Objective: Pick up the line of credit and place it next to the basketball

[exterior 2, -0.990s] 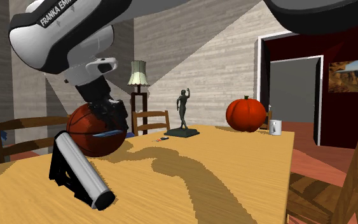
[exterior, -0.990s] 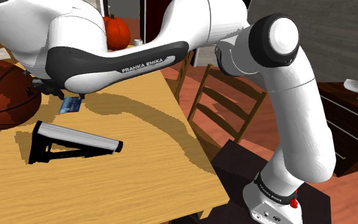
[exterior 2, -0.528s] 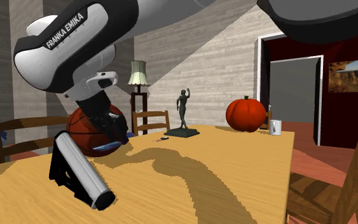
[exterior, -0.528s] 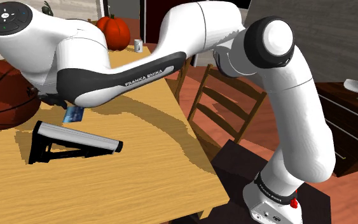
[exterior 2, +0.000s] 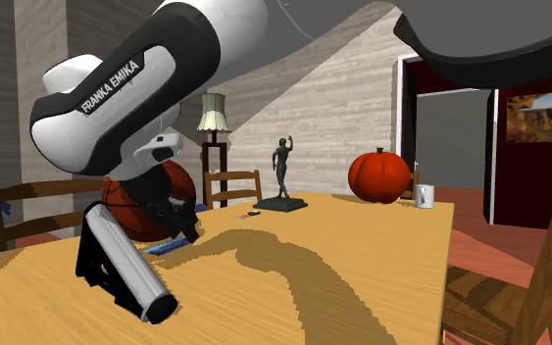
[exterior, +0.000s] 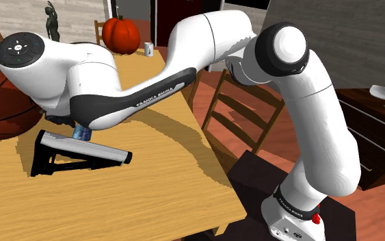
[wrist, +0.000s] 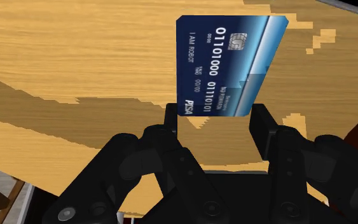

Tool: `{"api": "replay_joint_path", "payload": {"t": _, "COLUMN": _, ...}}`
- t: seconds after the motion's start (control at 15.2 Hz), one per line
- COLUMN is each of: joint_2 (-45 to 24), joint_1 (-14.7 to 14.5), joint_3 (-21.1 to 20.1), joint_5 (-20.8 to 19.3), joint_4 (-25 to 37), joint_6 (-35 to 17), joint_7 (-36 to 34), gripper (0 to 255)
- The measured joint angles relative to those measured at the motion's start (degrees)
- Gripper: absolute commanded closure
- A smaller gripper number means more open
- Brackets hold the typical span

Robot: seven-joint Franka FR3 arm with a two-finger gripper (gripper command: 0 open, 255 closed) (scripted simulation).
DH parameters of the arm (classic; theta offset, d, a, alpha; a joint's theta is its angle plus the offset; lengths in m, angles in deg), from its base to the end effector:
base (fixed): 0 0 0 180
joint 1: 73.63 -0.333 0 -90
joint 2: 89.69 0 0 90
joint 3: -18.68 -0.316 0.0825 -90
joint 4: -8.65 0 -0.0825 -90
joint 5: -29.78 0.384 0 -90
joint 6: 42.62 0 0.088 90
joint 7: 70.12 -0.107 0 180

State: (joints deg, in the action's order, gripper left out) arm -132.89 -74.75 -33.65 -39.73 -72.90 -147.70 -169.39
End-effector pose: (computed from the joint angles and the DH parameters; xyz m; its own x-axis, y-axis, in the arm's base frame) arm 0.5907 0.4135 0.3782 0.7032 -0.4491 0.5512 -0.5405 -0.8414 0.0041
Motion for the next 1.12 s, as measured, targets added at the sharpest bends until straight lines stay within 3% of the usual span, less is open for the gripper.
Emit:
{"api": "replay_joint_path", "payload": {"t": 0.99, "joint_2": -2.7, "joint_1": -0.46, "joint_3": 1.93, "joint_5": -2.69, "joint_4": -2.22, "joint_6": -3.1, "joint_7": -3.47, "gripper": 255}}
{"api": "replay_joint_path", "payload": {"t": 1.06, "joint_2": -2.7, "joint_1": -0.46, "joint_3": 1.93, "joint_5": -2.69, "joint_4": -2.22, "joint_6": -3.1, "joint_7": -3.47, "gripper": 0}}
{"api": "replay_joint_path", "payload": {"t": 1.12, "joint_2": -2.7, "joint_1": -0.46, "joint_3": 1.93, "joint_5": -2.69, "joint_4": -2.22, "joint_6": -3.1, "joint_7": -3.47, "gripper": 0}}
